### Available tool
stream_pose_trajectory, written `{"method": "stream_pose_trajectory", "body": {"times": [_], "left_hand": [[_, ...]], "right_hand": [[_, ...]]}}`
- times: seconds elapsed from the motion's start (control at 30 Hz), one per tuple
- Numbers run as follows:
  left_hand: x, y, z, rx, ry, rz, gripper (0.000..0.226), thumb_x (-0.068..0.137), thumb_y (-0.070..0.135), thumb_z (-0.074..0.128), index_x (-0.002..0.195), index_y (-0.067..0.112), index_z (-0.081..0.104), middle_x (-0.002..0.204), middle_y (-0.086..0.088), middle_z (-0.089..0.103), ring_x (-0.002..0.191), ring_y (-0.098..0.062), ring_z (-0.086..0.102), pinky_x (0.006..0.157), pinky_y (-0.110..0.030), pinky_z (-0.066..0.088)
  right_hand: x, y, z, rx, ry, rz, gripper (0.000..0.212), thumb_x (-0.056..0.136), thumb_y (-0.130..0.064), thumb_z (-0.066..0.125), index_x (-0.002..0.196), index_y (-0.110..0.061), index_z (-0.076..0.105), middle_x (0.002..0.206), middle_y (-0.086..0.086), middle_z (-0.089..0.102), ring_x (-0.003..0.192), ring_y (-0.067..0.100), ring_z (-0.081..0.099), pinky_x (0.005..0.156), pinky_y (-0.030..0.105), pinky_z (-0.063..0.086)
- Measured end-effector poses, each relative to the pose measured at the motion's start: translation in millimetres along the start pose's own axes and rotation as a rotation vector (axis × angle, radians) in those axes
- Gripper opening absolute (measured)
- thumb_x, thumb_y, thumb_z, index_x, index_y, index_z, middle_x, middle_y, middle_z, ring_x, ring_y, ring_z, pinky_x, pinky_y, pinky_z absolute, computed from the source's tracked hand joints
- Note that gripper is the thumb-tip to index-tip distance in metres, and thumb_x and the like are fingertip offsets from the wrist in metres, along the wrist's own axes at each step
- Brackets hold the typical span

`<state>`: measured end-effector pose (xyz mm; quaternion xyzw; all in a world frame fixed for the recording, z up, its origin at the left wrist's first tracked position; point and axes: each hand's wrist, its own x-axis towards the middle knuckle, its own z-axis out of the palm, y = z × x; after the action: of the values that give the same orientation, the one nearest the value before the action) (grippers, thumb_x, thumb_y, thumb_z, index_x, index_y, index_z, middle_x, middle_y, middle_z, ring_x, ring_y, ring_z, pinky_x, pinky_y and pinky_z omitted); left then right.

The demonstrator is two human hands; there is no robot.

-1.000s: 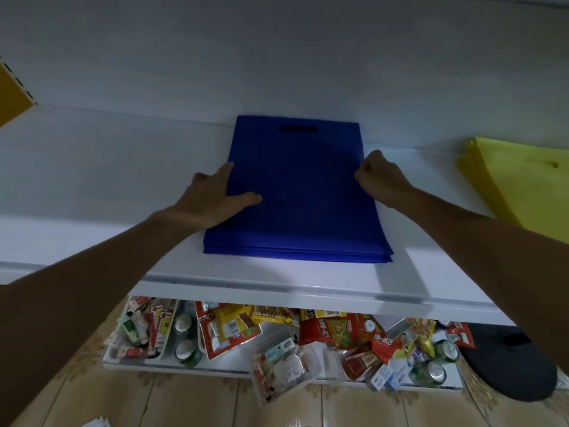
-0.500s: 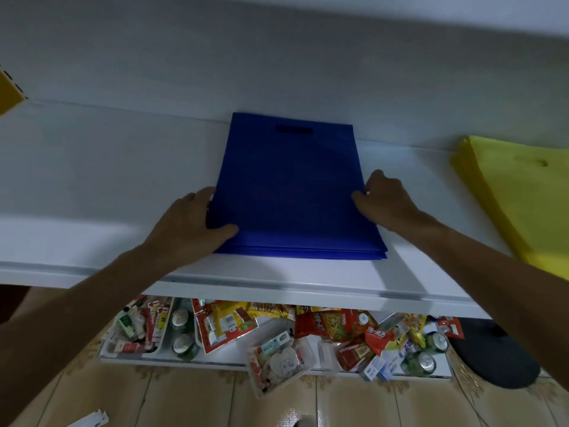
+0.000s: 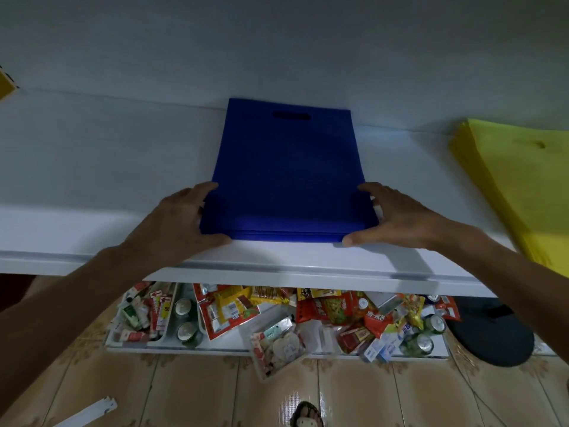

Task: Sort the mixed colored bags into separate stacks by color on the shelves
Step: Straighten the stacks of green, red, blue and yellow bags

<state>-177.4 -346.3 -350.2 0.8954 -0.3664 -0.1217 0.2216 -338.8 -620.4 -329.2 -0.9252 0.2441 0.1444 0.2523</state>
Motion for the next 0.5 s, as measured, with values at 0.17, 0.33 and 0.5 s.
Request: {"method": "stream_pose_trajectory", "body": {"times": [0.17,0.33,0.5], "left_hand": [[-3.6,-2.0,2.6,0.021,0.047,0.047,0.080,0.071,0.033,0.076,0.140,0.016,0.038,0.125,-0.010,0.053,0.100,-0.016,0.049,0.088,-0.027,0.041],[1.3,0.8,4.3,0.009,0.062,0.033,0.074,0.075,0.033,0.072,0.139,0.016,0.039,0.128,-0.011,0.051,0.098,-0.017,0.049,0.087,-0.025,0.040],[1.8,1.5,1.6,0.031,0.005,0.018,0.085,0.070,0.046,0.075,0.140,0.016,0.037,0.132,-0.007,0.050,0.111,-0.020,0.049,0.093,-0.028,0.039]], "right_hand": [[-0.1,3.1,6.0,-0.093,0.069,-0.060,0.090,0.068,-0.049,0.075,0.140,-0.021,0.028,0.141,0.001,0.035,0.124,0.019,0.036,0.096,0.030,0.036],[3.5,4.8,2.4,0.092,0.123,-0.023,0.079,0.073,-0.045,0.073,0.137,-0.022,0.034,0.138,0.001,0.042,0.118,0.017,0.045,0.087,0.023,0.038],[0.9,2.2,6.8,-0.113,-0.002,-0.059,0.103,0.063,-0.062,0.072,0.144,-0.024,0.020,0.148,-0.003,0.025,0.132,0.020,0.025,0.105,0.035,0.031]]}}
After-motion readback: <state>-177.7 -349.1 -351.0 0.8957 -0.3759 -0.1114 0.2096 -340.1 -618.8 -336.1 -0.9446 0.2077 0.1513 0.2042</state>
